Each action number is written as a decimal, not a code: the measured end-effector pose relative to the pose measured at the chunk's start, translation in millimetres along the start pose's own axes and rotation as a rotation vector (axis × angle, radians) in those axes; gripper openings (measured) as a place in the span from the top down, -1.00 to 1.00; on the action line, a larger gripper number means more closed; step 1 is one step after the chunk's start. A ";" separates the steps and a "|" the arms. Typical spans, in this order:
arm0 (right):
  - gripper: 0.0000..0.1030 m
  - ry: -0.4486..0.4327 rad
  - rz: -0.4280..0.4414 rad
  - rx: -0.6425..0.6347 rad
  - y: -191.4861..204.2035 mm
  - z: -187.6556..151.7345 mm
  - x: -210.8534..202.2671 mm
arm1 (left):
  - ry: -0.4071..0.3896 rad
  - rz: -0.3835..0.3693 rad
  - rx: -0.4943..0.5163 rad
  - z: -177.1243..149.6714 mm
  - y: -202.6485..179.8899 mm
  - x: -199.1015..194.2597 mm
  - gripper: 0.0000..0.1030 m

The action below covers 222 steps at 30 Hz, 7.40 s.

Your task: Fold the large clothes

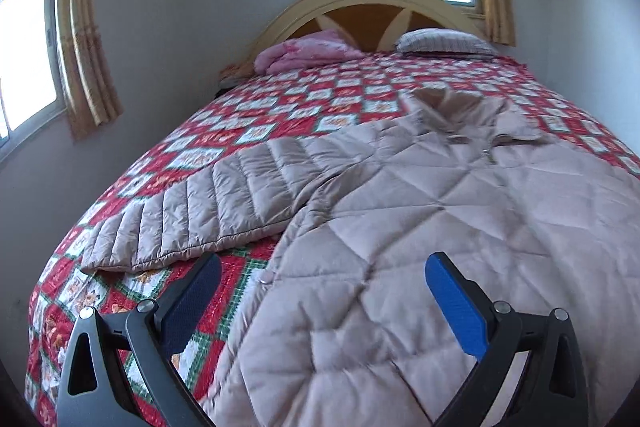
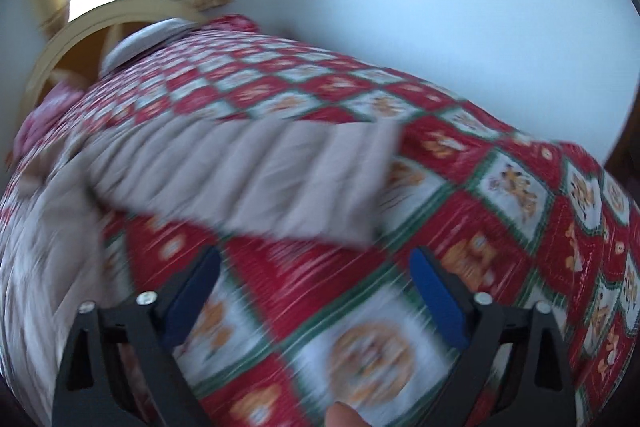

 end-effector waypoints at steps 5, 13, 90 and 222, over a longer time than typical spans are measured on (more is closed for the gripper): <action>-0.56 0.058 -0.037 0.071 -22.0 9.1 40.4 | 0.067 0.018 -0.013 -14.5 4.4 29.0 -0.98; 0.59 0.094 0.020 -0.040 -0.4 7.8 72.7 | 0.167 0.010 -0.014 -43.4 -2.3 55.0 -0.98; -0.46 -0.069 0.733 -1.034 502.8 -128.1 -17.5 | 0.163 -0.105 -0.241 -46.2 30.1 18.3 -0.98; -0.59 0.087 0.555 -0.335 409.5 -47.6 90.8 | -0.365 -0.283 -0.353 184.9 127.3 -24.4 0.77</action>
Point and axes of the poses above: each gripper's, at about its wrist camera, not at the fingertips, and x roughly the way its jaws point, y to its left, z to its top, the point moved 7 cm from there along x, roughly the way its jaws point, and after that the axes turned 11 degrees about -y, right-handed, at the moved point
